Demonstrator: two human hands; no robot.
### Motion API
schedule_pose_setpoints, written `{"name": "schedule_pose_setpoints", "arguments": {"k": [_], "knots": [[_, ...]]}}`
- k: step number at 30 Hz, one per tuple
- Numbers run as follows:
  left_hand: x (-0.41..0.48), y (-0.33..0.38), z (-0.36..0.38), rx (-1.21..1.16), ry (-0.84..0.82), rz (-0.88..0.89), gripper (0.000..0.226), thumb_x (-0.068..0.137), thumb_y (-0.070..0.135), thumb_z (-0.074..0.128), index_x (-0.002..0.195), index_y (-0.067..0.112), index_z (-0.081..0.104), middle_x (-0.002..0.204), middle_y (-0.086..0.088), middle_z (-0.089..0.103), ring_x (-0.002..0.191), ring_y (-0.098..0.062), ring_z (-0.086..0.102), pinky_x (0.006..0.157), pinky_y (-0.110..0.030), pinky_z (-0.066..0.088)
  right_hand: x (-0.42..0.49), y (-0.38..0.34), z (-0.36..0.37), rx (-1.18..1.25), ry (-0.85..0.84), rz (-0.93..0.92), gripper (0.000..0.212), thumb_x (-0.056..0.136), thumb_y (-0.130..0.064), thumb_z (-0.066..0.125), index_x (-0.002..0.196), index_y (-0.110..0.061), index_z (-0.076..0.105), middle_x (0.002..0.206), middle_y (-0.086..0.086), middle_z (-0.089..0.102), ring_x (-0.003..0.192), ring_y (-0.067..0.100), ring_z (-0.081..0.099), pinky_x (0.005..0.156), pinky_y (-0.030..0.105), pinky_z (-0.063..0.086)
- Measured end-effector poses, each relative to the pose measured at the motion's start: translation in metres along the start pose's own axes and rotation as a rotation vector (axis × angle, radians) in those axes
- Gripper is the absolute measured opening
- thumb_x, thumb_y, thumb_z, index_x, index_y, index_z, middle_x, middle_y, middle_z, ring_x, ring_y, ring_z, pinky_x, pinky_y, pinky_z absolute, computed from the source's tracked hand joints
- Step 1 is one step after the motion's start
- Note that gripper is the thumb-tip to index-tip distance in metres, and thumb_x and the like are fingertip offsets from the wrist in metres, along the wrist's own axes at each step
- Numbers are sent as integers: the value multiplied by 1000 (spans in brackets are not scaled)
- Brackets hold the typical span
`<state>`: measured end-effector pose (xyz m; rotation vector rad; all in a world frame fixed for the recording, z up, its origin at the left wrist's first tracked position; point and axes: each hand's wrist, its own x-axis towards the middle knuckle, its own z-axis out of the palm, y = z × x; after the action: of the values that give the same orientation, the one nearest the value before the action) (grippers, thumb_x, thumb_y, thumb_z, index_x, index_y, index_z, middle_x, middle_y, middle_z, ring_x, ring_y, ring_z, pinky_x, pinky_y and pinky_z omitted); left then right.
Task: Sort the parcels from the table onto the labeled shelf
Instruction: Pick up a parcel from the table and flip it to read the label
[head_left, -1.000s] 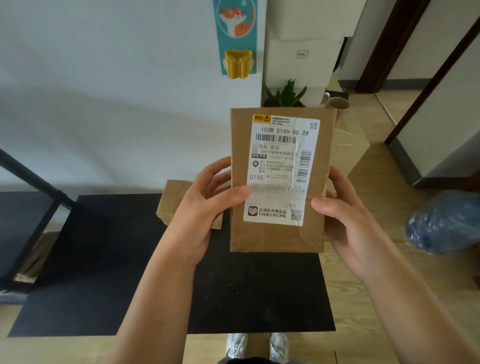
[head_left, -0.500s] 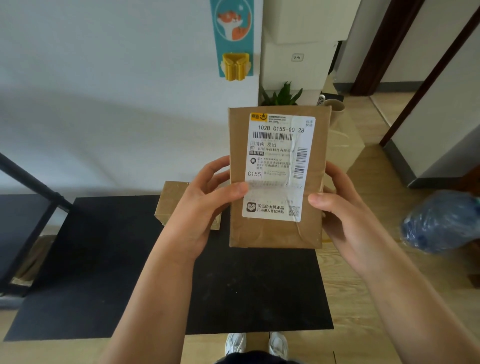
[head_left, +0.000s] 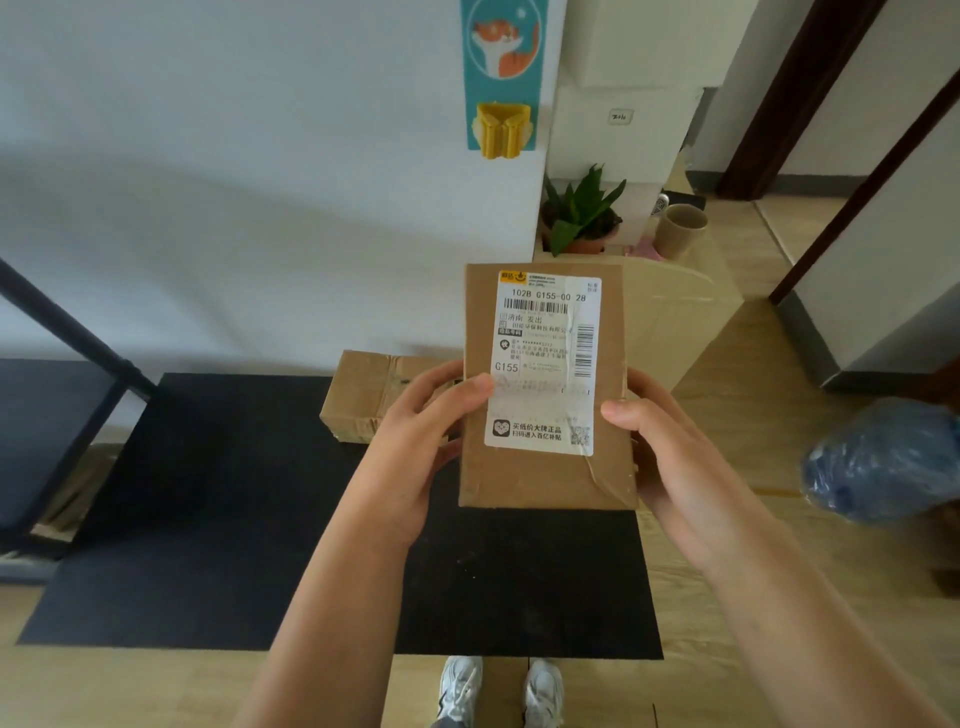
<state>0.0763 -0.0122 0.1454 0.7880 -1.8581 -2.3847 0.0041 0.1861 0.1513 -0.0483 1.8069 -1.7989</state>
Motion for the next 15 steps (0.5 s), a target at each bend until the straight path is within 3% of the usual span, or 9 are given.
{"name": "schedule_pose_setpoints", "arguments": {"k": [8,12,15], "knots": [[-28,-17,-21,-75,145,-10,59,78,38,73,134,25,61,112,1,78,105,-20,74,100,-47,54,8,17,20,-40,-135,16,41,94,-26,59,133,-39,57,117,-6,75,116,20,66,106,54,46],[-55,-26,-36,-92,241,14,74,69,37,79,138,23,56,116,-2,77,107,-23,74,103,-50,52,8,25,34,-69,-265,-11,44,93,-28,59,136,-39,56,122,-6,73,118,19,66,106,52,47],[-78,-35,-50,-102,344,33,71,72,34,83,137,23,55,117,-2,76,108,-22,73,102,-49,53,5,32,51,-104,-379,-30,52,88,-34,61,139,-40,53,126,-7,71,120,17,65,105,50,47]]}}
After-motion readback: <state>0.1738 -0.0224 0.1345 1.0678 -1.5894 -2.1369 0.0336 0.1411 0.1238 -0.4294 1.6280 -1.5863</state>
